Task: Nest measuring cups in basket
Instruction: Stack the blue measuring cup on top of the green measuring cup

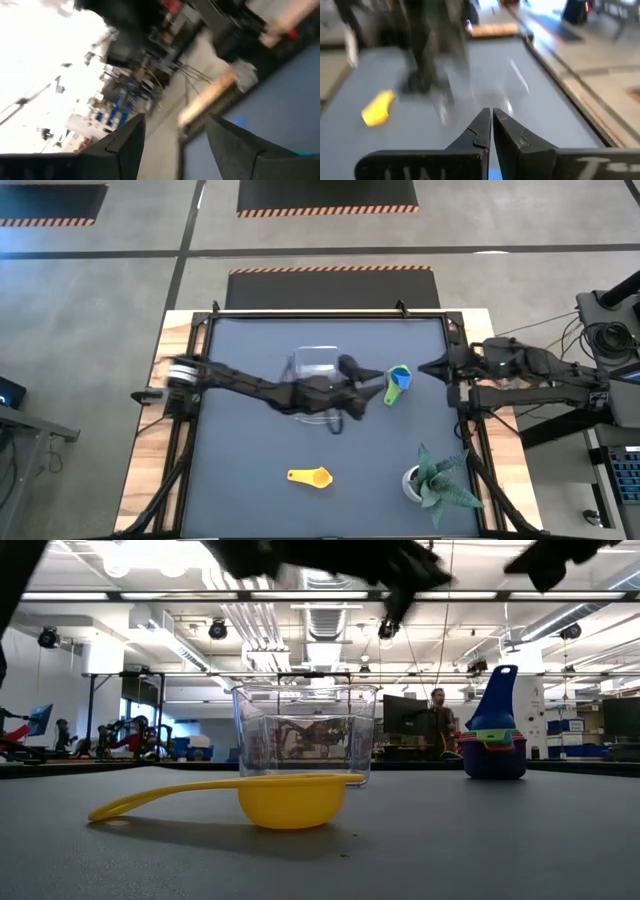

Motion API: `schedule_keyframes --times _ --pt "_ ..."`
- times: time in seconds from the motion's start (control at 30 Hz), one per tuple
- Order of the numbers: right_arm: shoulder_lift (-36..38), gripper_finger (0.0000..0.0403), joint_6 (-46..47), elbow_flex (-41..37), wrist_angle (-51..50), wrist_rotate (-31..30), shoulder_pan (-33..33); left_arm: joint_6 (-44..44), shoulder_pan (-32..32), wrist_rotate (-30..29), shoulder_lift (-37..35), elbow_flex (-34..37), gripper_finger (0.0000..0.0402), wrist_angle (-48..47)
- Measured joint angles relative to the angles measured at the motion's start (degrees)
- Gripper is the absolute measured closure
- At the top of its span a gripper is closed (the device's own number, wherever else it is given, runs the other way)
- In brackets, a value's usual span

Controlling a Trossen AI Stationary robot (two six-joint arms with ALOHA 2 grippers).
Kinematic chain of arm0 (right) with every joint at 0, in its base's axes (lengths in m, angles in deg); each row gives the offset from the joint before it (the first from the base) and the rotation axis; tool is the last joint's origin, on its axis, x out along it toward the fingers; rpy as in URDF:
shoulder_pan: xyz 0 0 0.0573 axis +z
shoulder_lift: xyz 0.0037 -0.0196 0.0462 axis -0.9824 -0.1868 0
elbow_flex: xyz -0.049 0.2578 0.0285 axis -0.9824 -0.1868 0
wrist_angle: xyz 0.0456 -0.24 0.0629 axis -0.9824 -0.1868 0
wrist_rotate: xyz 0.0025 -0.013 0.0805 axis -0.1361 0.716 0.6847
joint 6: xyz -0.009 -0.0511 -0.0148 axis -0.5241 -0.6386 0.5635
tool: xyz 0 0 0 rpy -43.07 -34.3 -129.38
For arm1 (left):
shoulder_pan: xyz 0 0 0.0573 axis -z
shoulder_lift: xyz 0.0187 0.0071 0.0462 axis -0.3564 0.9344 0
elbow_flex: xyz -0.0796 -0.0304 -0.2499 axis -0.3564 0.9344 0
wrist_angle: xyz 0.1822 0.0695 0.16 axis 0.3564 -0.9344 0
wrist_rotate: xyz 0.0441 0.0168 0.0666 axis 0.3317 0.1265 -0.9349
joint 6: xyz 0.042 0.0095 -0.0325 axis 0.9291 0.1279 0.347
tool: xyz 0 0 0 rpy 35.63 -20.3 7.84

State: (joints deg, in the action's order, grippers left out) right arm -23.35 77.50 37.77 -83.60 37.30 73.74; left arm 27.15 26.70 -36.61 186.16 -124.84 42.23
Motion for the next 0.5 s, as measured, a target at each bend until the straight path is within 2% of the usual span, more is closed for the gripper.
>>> schedule_keyframes --times 0.17,0.37,0.5 --pt "-5.5 0.0394 -0.1 0.0 -7.3 -4.7 0.0 -3.0 2.9 0.2 -15.2 13.2 0.0226 2.6" --pt "-12.1 0.0394 -0.9 0.3 -9.6 -5.1 0.3 -8.4 4.8 -0.2 -31.2 26.1 0.0237 2.1" --pt "-16.9 0.0394 1.7 3.0 -13.8 -5.7 0.5 -12.4 4.9 -0.2 -40.4 33.7 0.0239 2.1"
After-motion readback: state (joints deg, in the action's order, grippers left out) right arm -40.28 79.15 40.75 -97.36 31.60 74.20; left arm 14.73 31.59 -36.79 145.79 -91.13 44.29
